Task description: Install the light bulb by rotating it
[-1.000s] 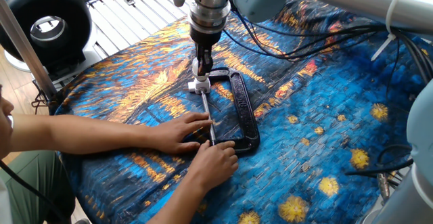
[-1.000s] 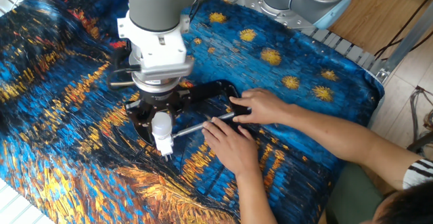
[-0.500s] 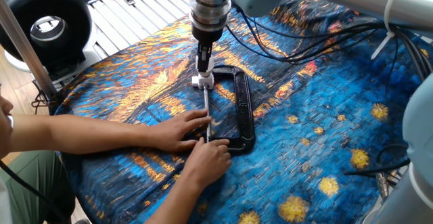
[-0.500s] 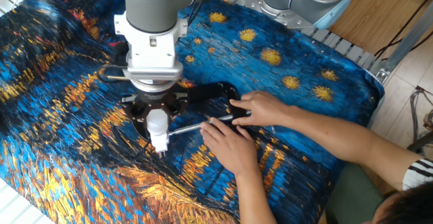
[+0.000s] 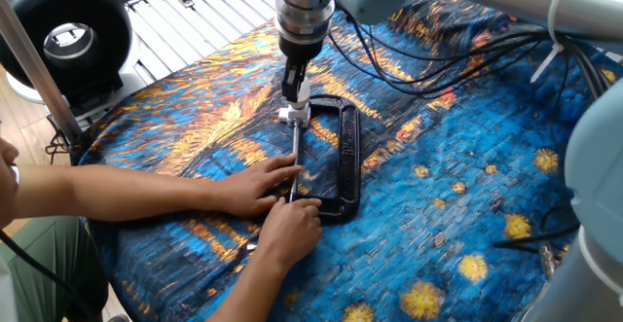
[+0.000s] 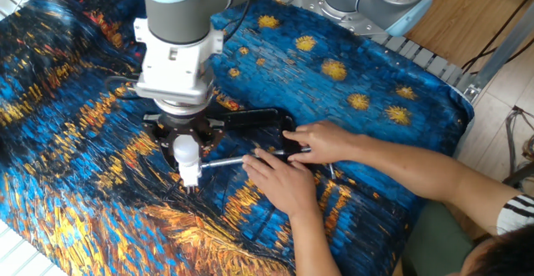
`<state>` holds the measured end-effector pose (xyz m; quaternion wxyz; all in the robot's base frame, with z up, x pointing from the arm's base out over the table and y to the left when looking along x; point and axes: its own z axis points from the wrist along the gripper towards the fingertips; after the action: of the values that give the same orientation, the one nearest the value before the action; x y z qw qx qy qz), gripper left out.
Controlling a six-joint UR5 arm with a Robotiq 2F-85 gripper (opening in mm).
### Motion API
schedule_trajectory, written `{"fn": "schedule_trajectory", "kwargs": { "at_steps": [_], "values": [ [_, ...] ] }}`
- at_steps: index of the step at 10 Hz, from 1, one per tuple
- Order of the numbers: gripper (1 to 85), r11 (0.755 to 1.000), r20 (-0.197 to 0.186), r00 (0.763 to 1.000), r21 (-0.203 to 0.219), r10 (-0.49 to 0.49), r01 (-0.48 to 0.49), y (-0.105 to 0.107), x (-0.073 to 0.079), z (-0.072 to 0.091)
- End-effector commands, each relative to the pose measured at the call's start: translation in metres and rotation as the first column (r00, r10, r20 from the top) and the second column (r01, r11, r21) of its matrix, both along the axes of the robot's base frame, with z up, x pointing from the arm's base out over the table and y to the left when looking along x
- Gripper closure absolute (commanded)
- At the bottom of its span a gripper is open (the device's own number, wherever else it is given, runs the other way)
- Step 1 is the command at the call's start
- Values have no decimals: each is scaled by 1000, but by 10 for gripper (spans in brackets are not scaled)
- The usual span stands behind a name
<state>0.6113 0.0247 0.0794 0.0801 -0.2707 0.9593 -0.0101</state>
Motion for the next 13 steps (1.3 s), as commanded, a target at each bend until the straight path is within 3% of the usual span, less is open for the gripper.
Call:
{"fn": "schedule_trajectory", "kwargs": {
  "at_steps": [1,4,6,7,8,9,10,13],
  "values": [
    [847,994,-51,994,49,-99,102,-3,-6,15],
    [847,978,-95,979,87,-180,188,-10,4,17],
    [847,971,-88,972,84,-216,224,-12,10,10],
    [730,974,-116,974,90,-196,207,-7,2,9],
    [487,986,-160,978,83,-132,147,-9,-13,7],
    [413,989,-159,982,95,-99,115,-10,-10,3],
    [283,991,-174,981,96,-80,98,-11,-13,3],
    [203,993,-200,978,90,-55,74,-7,-18,5]
  ]
}}
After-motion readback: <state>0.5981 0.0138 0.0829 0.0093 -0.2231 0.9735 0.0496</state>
